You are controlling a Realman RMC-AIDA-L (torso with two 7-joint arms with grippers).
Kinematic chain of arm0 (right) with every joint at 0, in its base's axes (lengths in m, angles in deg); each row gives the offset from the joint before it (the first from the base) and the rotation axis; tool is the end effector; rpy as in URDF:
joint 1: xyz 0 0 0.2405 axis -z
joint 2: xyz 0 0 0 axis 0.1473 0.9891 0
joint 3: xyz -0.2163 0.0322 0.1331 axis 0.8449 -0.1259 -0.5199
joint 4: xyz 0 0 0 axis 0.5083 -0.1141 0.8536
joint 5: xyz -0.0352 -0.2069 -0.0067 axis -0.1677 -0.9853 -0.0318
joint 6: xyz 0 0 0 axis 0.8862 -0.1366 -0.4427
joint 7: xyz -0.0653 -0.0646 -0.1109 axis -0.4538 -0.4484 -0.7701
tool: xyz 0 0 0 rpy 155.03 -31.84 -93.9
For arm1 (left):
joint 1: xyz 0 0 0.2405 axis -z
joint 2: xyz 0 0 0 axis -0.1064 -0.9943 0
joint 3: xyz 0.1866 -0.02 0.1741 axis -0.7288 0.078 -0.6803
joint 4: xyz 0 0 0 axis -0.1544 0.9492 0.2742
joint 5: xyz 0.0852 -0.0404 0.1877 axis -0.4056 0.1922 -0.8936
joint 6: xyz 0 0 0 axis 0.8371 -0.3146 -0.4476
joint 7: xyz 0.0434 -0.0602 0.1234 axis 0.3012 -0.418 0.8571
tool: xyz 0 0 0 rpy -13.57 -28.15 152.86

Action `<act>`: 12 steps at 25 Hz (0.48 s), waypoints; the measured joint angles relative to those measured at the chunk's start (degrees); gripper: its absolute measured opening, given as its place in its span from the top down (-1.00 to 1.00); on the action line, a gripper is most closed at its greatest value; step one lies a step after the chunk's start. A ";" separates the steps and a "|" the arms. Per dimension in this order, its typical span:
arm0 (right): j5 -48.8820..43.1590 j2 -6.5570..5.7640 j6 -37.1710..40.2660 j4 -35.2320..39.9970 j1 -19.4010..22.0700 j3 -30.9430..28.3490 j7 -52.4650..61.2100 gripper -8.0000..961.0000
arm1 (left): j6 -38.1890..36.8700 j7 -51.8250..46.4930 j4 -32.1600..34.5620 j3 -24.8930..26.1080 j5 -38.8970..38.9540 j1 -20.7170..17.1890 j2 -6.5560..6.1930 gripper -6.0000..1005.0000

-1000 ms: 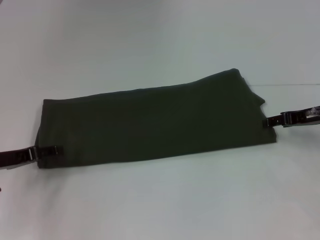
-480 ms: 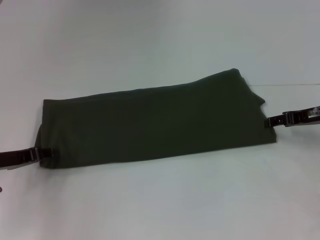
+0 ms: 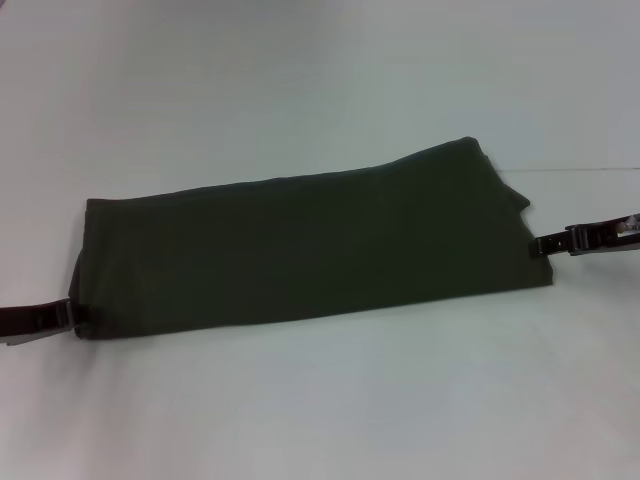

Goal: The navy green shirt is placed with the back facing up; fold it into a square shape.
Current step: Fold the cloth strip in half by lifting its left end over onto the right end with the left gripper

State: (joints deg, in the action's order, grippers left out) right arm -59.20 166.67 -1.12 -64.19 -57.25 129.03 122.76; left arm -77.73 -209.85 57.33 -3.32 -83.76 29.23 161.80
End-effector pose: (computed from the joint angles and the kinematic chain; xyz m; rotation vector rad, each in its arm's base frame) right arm 0.2884 0.4481 0.0517 -2.1069 1.3738 0.0616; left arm -0.3492 0.3761 0.0427 -1.9439 -1.6214 -0.3480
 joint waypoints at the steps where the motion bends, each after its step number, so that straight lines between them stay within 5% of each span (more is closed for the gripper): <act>1: -0.02 -0.02 0.00 0.01 0.00 0.02 0.02 -0.49 | 0.02 -0.02 0.02 -0.02 -0.04 0.04 -0.02 0.35; 3: -0.06 -0.07 0.00 0.01 0.00 0.05 0.12 -0.49 | 0.04 -0.03 0.05 -0.02 -0.05 0.06 -0.06 0.40; 5: -0.08 -0.13 0.01 0.01 0.00 0.05 0.32 -0.49 | 0.05 -0.04 0.07 -0.02 -0.06 0.08 -0.11 0.80; 12: -0.81 -0.42 0.70 0.01 -0.43 0.25 2.06 -0.48 | 0.13 0.03 0.16 -0.02 -0.09 0.33 -0.14 0.97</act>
State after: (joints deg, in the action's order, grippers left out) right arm -60.01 166.25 -0.42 -64.18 -57.67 129.28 124.82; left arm -77.60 -209.81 57.49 -3.35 -83.85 29.56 161.65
